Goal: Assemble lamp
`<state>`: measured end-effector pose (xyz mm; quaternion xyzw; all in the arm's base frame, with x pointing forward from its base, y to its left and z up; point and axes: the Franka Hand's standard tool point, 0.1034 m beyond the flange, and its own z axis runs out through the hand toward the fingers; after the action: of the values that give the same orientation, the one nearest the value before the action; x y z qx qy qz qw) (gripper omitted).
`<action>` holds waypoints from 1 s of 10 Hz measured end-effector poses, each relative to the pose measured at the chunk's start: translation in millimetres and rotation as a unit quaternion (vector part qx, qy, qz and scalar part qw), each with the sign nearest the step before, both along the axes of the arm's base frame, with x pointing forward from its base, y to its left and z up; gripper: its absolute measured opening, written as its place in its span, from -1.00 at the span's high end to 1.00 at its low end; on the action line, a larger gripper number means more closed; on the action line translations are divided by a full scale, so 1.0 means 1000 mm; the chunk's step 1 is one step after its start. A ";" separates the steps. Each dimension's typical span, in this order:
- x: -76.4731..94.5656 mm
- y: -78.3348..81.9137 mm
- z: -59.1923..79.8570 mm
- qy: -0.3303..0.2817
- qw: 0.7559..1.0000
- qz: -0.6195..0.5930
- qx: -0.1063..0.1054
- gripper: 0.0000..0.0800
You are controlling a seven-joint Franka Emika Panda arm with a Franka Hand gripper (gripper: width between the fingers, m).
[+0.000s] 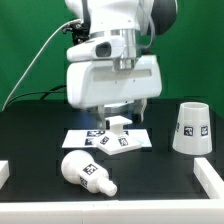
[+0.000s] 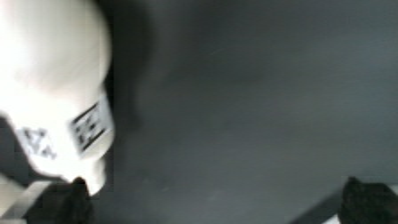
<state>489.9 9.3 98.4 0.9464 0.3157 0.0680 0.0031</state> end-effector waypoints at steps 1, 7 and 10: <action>-0.016 0.008 0.009 0.002 1.000 -0.006 -0.004 -0.75; -0.039 0.011 0.018 0.004 1.000 -0.028 -0.006 -0.75; -0.087 0.004 -0.008 0.048 0.998 -0.045 -0.025 -0.75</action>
Offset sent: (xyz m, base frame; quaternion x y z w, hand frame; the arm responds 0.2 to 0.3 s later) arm 0.0000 0.0000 0.0000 0.0000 0.0000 0.0000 1.0000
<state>402.8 13.6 90.2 0.9615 0.2741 0.0149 0.0144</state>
